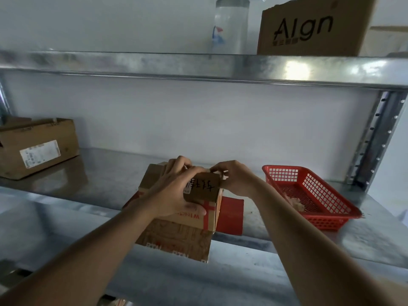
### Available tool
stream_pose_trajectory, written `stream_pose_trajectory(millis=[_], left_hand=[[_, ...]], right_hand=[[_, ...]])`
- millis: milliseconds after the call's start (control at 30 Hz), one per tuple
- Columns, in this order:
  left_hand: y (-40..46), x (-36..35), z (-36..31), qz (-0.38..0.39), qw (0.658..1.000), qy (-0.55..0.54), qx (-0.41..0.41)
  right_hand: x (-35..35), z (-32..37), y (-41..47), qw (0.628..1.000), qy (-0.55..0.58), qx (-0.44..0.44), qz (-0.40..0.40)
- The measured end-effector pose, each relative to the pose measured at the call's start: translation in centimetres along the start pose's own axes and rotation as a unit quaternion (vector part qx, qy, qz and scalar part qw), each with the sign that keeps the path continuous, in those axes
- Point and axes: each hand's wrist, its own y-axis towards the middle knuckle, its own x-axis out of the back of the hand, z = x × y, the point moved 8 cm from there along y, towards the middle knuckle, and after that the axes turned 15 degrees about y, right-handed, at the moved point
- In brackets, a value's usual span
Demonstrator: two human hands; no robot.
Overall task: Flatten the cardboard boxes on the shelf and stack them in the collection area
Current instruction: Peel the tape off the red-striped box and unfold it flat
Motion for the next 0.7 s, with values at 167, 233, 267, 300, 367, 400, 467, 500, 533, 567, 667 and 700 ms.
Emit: stream_pose_trajectory(millis=[167,233,267,300,367,400,467,500,533,567,667,700], left_hand=[[-1.4,0.3,1.1,-0.043,0.999,0.019,-0.024],[-2.0,0.5,1.4,-0.05,0.997,0.033,-0.043],[-2.2,0.9,1.6,-0.061,0.996,0.045,-0.054],[-2.3,1.4,1.7,-0.071,0.994,0.054,-0.063],[-2.4,2.7,2.0,-0.081,0.991,0.07,-0.078],[-2.3,3.3,2.1,-0.079,0.99,0.08,-0.086],[-2.2,4.6,2.5,-0.068,0.991,0.087,-0.081],[-2.0,5.3,2.8,-0.065,0.992,0.083,-0.072],[-1.8,6.0,3.0,-0.06,0.993,0.076,-0.065],[-1.6,6.7,3.0,-0.048,0.994,0.067,-0.064],[-0.5,7.9,2.9,0.018,0.996,0.056,-0.064],[0.0,8.1,2.9,0.046,0.995,0.067,-0.056]], right_hand=[[0.3,0.5,0.0,0.985,0.001,-0.015,-0.171],[0.8,0.4,-0.3,0.969,0.065,-0.034,-0.237],[0.9,0.4,-0.3,0.962,0.084,-0.041,-0.258],[1.0,0.6,-0.3,0.956,0.087,-0.045,-0.276],[1.4,1.4,-0.3,0.946,0.088,-0.044,-0.308],[1.6,1.9,-0.3,0.941,0.094,-0.043,-0.322],[2.2,2.7,-0.3,0.932,0.095,-0.047,-0.347],[2.5,3.1,-0.2,0.929,0.095,-0.051,-0.354],[2.8,3.4,-0.2,0.926,0.098,-0.052,-0.361],[3.1,3.8,-0.2,0.924,0.099,-0.05,-0.366],[4.0,5.0,-0.1,0.919,0.096,-0.041,-0.379],[4.3,5.5,-0.1,0.918,0.095,-0.039,-0.382]])
